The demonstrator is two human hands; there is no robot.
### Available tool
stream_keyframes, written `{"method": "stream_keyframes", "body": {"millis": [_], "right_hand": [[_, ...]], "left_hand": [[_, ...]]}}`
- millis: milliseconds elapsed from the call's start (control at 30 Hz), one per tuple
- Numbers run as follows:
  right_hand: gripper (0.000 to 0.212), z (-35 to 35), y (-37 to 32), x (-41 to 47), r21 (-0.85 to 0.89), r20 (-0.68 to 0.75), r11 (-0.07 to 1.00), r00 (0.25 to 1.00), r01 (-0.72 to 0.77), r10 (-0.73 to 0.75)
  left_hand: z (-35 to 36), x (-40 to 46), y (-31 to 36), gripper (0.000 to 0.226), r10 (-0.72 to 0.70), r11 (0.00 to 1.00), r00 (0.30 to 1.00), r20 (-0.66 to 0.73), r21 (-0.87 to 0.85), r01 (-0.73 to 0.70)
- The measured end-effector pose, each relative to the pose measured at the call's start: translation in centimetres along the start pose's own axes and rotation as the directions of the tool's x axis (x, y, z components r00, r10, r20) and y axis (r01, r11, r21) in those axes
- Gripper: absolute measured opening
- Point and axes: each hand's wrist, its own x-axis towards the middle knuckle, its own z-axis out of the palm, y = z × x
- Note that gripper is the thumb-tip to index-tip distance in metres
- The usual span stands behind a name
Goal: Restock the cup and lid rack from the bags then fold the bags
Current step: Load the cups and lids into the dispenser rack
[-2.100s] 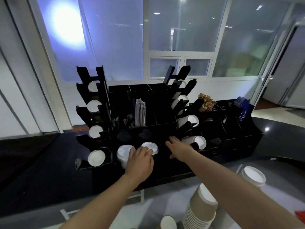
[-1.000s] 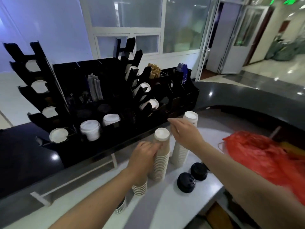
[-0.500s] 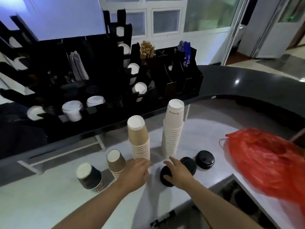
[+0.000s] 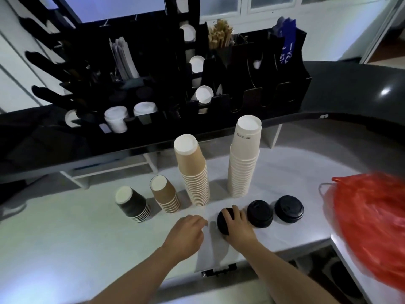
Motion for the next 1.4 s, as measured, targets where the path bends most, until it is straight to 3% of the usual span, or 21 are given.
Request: {"method": "stream_keyframes", "body": {"millis": [233, 500, 767, 933, 1067, 1267, 1400], "right_hand": [[0.082, -1.3, -0.9, -2.0, 0.103, -0.098, 0.994, 0.995, 0.023, -0.013], [0.074, -8.6, -0.5, -5.5, 0.216, -0.340, 0.976, 0.934, -0.040, 0.114], [0.080, -19.4, 2.1, -7.9, 0.269, -0.530, 0.957, 0.812, -0.113, 0.245], [0.082, -26.1, 3.2, -7.3, 0.238, -0.590, 0.965, 0.774, -0.108, 0.232], [0.083, -30.5, 3.8, -5.6, 0.252, -0.633, 0.965, 0.743, -0.066, 0.217], [0.084, -36.1, 5.3, -0.6, 0.199, -0.646, 0.980, 0.752, -0.003, 0.133], [0.089, -39.2, 6.3, 4.1, 0.151, -0.614, 0.984, 0.789, 0.092, 0.020]], "left_hand": [[-0.4, 0.1, 0.9, 0.035, 0.099, 0.995, 0.995, -0.006, 0.024, -0.098], [-4.2, 1.9, 3.0, 0.036, 0.258, 0.964, 0.950, -0.177, -0.015, -0.264], [-12.5, 4.4, 7.1, 0.024, 0.482, 0.865, 0.770, -0.418, 0.085, -0.495], [-17.6, 6.3, 8.2, 0.026, 0.454, 0.876, 0.713, -0.534, 0.124, -0.465], [-20.7, 8.5, 8.2, 0.028, 0.419, 0.897, 0.712, -0.563, 0.133, -0.422], [-23.5, 12.6, 7.4, 0.034, 0.307, 0.948, 0.744, -0.593, 0.120, -0.296], [-25.0, 16.1, 6.6, 0.042, 0.218, 0.975, 0.807, -0.549, 0.152, -0.160]]}}
